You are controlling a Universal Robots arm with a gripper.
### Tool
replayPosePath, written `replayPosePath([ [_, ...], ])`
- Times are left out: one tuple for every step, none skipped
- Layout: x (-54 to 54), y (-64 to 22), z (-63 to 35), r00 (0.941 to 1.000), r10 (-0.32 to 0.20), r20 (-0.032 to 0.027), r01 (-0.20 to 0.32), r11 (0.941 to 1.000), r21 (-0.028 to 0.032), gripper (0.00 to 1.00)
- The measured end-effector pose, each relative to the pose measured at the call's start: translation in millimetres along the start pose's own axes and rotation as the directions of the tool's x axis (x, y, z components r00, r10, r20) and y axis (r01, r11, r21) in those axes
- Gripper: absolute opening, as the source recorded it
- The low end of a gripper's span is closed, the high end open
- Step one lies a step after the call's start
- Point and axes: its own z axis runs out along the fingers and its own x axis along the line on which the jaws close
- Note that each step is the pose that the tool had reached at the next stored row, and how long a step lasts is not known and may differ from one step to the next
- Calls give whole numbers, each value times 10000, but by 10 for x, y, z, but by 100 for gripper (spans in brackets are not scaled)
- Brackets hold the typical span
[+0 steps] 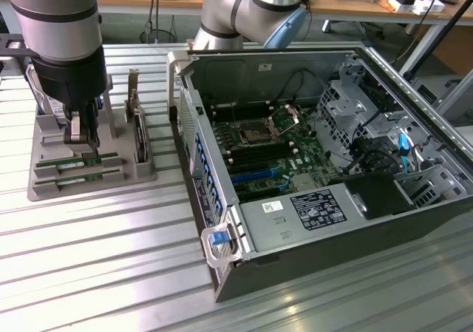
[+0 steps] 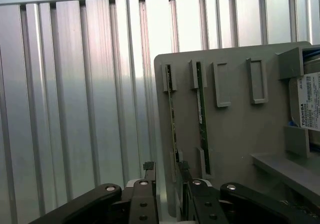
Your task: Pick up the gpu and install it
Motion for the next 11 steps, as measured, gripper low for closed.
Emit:
replayPosePath([
  [0, 0, 4, 10000, 0, 0, 0, 10000, 0, 31],
  [0, 0, 9, 10000, 0, 0, 0, 10000, 0, 31],
  [0, 0, 13, 10000, 0, 0, 0, 10000, 0, 31],
  [0, 0, 14, 10000, 0, -1, 0, 10000, -1, 31],
  [0, -1, 18, 10000, 0, 0, 0, 10000, 0, 31],
  [0, -1, 23, 10000, 0, 0, 0, 10000, 0, 31],
  [-1, -1, 28, 10000, 0, 0, 0, 10000, 0, 31],
  [-1, -1, 32, 10000, 0, 0, 0, 10000, 0, 31],
  [-1, -1, 34, 10000, 0, -1, 0, 10000, 0, 31],
  [-1, -2, 37, 10000, 0, 0, 0, 10000, 0, 31],
  [-1, -2, 41, 10000, 0, 0, 0, 10000, 0, 31],
])
